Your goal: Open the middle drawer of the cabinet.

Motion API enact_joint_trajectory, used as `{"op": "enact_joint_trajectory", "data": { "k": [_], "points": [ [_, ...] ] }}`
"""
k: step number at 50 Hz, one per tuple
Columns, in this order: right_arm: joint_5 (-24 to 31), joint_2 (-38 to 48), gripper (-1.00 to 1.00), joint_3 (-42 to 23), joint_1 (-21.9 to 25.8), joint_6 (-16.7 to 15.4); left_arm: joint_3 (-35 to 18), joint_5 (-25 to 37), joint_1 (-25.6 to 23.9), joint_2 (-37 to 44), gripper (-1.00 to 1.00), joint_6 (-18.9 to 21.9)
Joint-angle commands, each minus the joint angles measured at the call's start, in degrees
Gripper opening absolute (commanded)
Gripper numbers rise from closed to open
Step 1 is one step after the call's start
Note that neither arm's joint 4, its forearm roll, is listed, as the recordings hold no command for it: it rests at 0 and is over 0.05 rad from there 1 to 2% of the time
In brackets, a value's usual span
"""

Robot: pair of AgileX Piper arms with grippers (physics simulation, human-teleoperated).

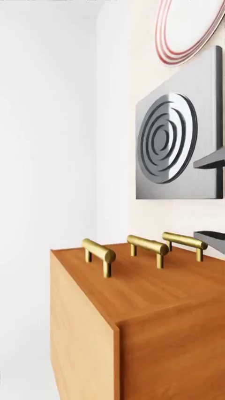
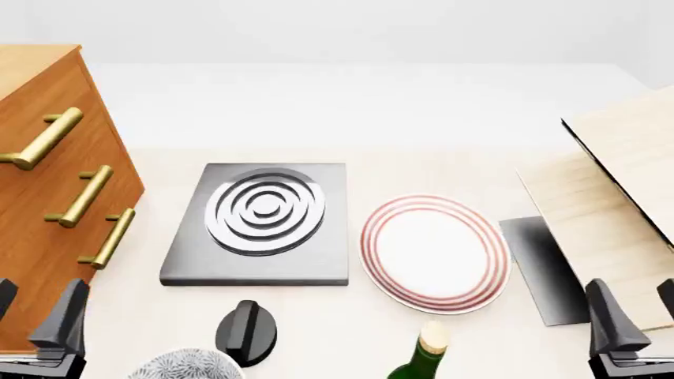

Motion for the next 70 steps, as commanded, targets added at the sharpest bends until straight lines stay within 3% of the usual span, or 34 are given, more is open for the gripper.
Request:
{"op": "enact_joint_trajectory", "data": {
  "k": [1, 14, 17, 35, 38, 56, 70],
  "points": [
    [-0.06, 0.25, 1.0, -0.15, 0.01, -0.01, -0.05, -0.27, -0.67, 0.52, 1.0, 0.66],
    [-0.15, 0.32, 1.0, -0.13, -0.14, -0.08, -1.19, 0.45, -0.36, -0.14, 1.0, -0.69],
    [-0.18, 0.34, 1.0, -0.12, -0.14, -0.07, -2.46, 0.62, -2.8, -0.03, 1.0, 1.64],
    [-0.14, 0.31, 1.0, -0.13, -0.15, -0.05, -8.11, -0.14, -4.66, 3.4, 1.0, 6.55],
    [-0.13, 0.3, 1.0, -0.13, -0.15, -0.05, -8.99, -0.05, -5.17, 3.53, 1.0, 9.57],
    [-0.05, 0.11, 1.0, -0.13, -0.14, -0.34, -12.37, -3.18, -6.4, 8.71, 1.0, 15.98],
    [0.0, 0.16, 1.0, -0.17, -0.16, -0.19, -15.8, -4.22, -10.69, 12.51, 1.0, 23.16]
  ]
}}
